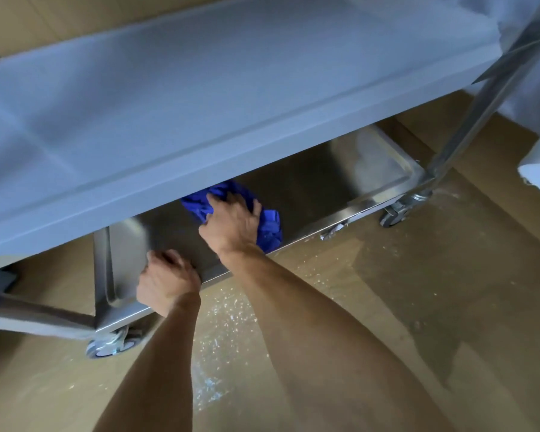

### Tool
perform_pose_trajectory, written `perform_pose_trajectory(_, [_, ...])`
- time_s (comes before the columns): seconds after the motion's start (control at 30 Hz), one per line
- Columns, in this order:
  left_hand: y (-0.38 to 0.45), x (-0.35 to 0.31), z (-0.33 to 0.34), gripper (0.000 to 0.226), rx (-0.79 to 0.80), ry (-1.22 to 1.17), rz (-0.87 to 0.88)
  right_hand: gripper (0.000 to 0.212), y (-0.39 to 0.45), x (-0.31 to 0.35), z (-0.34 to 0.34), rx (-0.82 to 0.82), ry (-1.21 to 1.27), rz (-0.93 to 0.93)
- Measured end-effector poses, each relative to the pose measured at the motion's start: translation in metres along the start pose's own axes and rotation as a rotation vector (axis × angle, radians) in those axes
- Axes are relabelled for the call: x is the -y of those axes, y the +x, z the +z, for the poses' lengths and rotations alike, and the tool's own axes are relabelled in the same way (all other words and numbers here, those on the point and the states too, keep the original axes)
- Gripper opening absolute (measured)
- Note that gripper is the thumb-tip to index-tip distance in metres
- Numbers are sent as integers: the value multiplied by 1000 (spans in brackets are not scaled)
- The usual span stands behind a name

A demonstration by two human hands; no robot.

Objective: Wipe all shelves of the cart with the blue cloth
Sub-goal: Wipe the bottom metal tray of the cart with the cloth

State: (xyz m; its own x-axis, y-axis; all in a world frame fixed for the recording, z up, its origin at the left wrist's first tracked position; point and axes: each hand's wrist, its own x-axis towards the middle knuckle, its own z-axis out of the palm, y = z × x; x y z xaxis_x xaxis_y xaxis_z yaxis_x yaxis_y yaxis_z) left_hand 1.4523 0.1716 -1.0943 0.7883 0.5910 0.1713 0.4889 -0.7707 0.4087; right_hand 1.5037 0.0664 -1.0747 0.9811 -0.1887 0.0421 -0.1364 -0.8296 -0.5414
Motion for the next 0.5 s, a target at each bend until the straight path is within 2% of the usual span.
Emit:
perform_pose_trajectory(0.1, [-2,-3,0,33,10,29,9,58,17,-61,-34,-164,-63,230])
perform_pose_trajectory(0.2, [-4,-7,-1,31,21,23,6,50,24,-129,-68,-369,-106,393])
perform_pose_trajectory(0.3, [-4,-8,0,31,25,20,16,46,8,-176,-80,-622,92,451])
perform_pose_trajectory(0.4, [-4,-6,1,32,23,8,24,47,-28,-163,-47,-755,253,408])
perform_pose_trajectory(0.5, [-3,-5,2,32,15,-8,25,46,-57,-104,5,-787,363,345])
